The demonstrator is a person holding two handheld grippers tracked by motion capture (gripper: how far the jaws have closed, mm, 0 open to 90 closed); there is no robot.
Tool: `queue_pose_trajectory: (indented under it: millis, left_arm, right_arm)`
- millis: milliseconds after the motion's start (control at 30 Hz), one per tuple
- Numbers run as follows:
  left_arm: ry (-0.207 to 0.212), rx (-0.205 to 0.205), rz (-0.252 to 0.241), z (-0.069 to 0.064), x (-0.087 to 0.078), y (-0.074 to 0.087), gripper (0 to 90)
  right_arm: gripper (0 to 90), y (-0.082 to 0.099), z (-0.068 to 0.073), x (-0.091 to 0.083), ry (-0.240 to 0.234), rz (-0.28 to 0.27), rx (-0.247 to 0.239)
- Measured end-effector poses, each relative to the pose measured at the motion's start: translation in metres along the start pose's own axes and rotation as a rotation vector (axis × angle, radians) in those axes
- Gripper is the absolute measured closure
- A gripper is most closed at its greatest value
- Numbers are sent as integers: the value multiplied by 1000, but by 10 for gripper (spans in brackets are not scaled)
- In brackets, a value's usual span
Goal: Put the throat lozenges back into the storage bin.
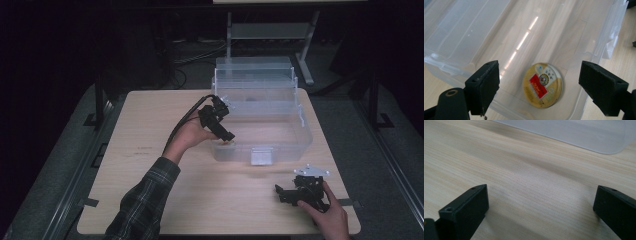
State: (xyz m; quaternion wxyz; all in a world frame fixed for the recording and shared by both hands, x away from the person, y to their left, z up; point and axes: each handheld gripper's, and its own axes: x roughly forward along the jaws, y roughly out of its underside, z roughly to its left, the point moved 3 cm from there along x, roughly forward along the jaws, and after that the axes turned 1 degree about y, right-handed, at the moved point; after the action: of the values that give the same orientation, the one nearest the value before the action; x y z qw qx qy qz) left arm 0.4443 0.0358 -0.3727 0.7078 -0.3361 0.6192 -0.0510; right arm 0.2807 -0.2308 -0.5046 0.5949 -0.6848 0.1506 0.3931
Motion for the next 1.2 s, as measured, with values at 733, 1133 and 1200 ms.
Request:
queue_pose_trajectory:
  millis: [733,1133,1200]
  left_arm:
    - [-32,-7,-32,0,-36,21,162]
    - [-48,-16,-54,-7,-54,42,144]
    - [-54,-25,-57,-8,-56,46,129]
  right_arm:
    - [0,0,0,0,0,-1,-4]
    - [0,0,0,0,0,1,-1]
    - [0,0,0,0,0,0,-2]
